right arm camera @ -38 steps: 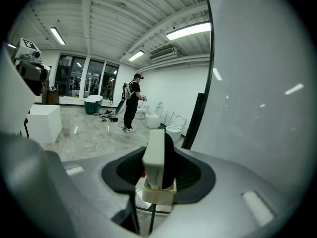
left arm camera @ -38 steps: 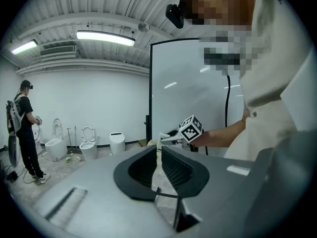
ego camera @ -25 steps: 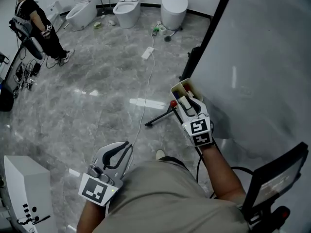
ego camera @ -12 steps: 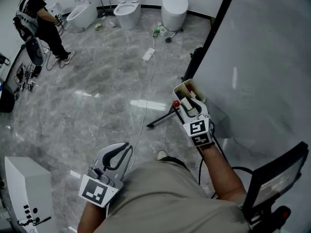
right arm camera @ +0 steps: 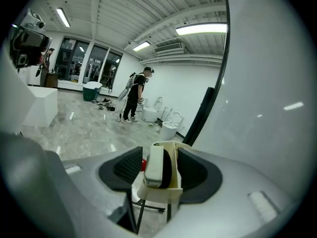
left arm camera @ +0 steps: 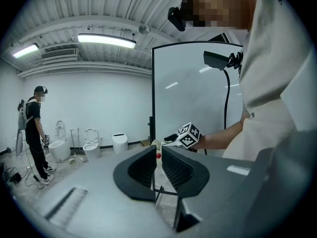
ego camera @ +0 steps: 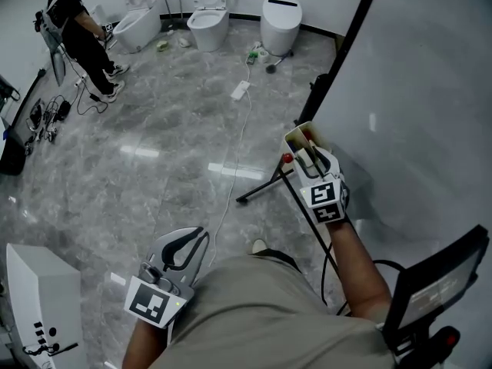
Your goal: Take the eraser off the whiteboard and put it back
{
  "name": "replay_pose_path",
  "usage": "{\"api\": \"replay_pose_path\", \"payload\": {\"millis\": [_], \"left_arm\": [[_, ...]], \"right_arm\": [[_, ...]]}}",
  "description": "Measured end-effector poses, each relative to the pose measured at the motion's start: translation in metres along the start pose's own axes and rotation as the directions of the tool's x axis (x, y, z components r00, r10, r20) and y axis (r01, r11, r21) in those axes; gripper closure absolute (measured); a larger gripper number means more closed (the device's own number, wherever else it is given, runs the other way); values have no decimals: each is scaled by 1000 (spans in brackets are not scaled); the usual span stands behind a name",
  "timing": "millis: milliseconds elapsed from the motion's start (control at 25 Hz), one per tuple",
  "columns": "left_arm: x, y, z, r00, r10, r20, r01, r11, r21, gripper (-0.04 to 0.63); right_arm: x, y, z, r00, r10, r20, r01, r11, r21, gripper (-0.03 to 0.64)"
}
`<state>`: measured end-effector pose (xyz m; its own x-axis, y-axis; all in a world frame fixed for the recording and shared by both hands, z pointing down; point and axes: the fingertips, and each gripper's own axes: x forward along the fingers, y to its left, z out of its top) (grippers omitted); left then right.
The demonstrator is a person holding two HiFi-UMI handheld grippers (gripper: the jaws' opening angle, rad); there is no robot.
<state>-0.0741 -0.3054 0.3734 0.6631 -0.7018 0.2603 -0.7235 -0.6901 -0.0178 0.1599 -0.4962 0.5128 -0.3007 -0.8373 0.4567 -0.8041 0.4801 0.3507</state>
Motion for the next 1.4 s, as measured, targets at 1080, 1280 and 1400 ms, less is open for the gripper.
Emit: {"api": "replay_pose_path", "payload": {"millis": [1080,1280,1400], "left_arm": [[-161,-141,-66,970,-241,39,242,970,-14,555],[-186,-181,-61,968,-245,55,245,969,6,555],[-191,-219,-58,967,-247,62,247,969,17,555]], "right_arm": [[-326,217,15,992,59,115,-63,997,39,404],[-390,241,6,989,74,128,-75,997,8,403],[-434,243,-7,985,70,158,-77,996,38,403]]}}
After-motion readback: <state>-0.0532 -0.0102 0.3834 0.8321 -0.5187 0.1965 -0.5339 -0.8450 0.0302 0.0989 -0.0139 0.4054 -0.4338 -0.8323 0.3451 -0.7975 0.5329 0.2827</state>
